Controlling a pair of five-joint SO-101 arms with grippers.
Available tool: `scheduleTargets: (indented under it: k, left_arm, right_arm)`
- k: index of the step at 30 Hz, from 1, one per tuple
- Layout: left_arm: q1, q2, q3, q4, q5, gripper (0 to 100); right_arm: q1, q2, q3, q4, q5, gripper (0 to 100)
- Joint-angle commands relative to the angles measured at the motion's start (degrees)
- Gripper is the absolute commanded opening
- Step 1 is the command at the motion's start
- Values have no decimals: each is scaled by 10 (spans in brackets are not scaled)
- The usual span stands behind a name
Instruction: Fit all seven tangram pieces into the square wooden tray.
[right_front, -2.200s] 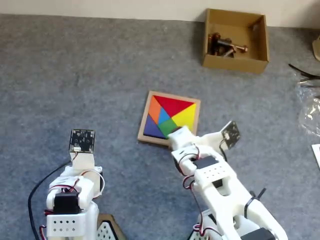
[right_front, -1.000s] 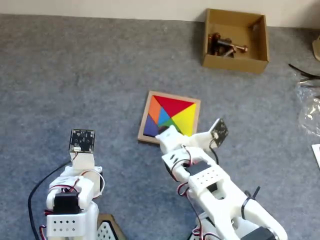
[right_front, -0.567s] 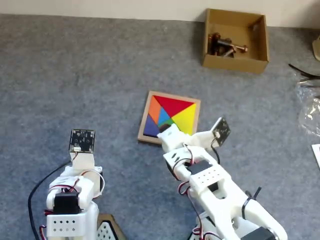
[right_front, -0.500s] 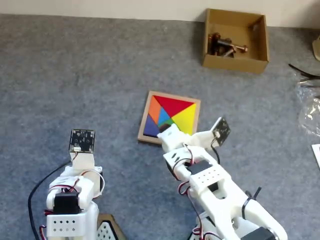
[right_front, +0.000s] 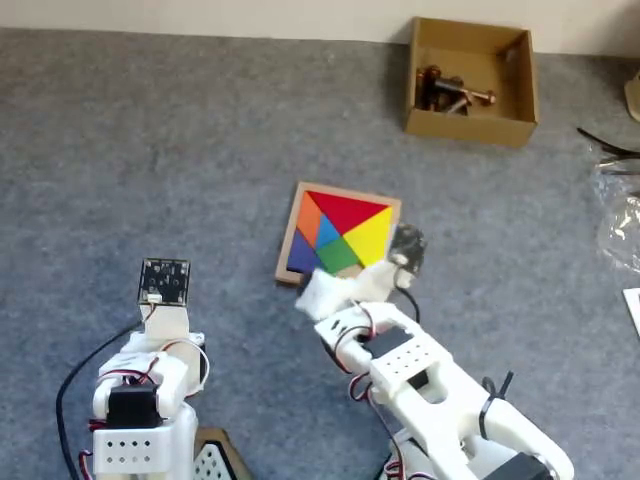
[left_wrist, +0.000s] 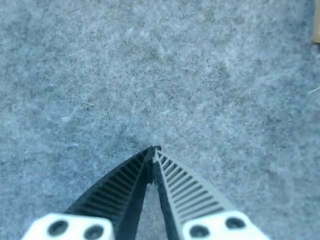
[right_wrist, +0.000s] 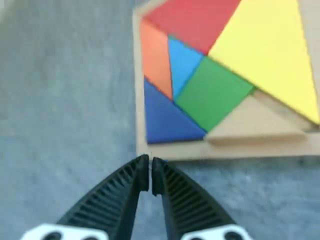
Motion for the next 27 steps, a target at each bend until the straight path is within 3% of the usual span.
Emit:
scheduleTargets:
  k: [1, 3, 9, 14, 21, 27]
  left_arm:
    - [-7, -3, 13, 4, -4, 7]
    - [-7, -3, 13, 4, -4, 7]
    - [-7, -3, 13, 4, -4, 7]
    - [-7, -3, 13, 4, -4, 7]
    - [-7, -3, 13, 4, -4, 7]
    - [-7, -3, 13, 4, -4, 7]
  right_arm:
    - [-5, -6, -15, 59, 117, 5]
    - [12, -15, -28, 70, 135, 5]
    - [76, -83, -31, 71, 65, 6]
    - [83, -139, -32, 127, 149, 6]
    - [58, -172, -35, 225, 329, 6]
    - [59, -174, -34, 303, 363, 6]
